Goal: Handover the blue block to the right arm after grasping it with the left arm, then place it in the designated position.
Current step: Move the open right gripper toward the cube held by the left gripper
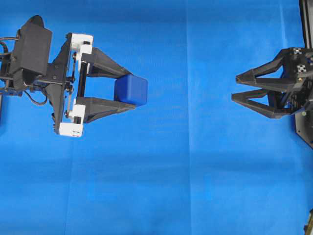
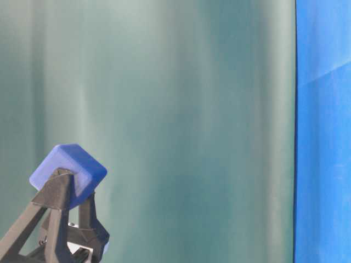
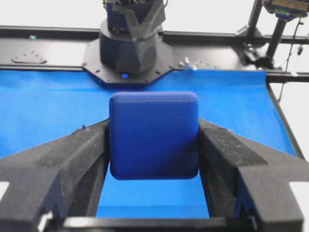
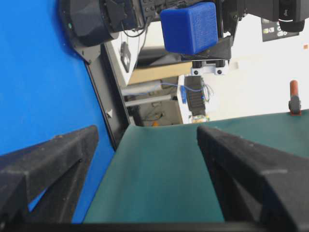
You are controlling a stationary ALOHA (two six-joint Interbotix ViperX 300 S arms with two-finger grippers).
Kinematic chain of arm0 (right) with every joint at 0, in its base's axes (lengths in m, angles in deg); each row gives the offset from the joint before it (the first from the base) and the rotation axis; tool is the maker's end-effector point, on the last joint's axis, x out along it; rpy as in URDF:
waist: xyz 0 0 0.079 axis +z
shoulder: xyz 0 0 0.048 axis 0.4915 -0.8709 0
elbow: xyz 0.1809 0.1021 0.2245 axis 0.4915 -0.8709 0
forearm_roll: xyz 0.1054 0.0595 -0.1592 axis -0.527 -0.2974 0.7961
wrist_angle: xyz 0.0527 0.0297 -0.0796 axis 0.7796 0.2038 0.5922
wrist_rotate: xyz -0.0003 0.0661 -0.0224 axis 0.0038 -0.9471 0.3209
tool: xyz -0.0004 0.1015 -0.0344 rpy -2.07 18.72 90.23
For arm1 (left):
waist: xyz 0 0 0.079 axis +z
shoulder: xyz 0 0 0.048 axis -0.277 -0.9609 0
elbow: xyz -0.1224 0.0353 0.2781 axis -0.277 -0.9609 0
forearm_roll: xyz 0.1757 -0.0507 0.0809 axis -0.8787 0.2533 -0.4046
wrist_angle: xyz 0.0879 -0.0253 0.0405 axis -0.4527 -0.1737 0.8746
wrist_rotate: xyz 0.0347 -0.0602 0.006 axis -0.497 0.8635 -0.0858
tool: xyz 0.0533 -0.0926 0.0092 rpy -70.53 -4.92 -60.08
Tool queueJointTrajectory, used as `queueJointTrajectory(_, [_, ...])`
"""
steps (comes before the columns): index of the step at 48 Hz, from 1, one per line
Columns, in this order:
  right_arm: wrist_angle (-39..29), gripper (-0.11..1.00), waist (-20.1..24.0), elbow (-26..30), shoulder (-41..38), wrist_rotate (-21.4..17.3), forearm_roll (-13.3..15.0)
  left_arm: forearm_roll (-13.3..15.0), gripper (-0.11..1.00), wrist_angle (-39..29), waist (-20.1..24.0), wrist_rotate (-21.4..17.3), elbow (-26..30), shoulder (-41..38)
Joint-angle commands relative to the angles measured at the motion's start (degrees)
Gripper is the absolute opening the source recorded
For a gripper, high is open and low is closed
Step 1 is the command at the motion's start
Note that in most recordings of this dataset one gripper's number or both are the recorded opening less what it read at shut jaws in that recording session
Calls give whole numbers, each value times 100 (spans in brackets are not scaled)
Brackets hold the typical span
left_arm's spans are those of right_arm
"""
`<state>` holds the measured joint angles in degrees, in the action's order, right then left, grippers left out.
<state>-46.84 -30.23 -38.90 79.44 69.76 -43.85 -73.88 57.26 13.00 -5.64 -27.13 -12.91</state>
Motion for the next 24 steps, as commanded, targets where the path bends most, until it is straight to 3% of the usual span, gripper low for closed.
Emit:
queueJointTrajectory(1, [44, 96, 18, 149, -9, -18, 0, 18, 49, 44, -18, 9, 70, 88])
queueJointTrajectory(24, [211, 96, 18, 352, -308, -18, 0, 9, 49, 44, -53, 9, 79, 88])
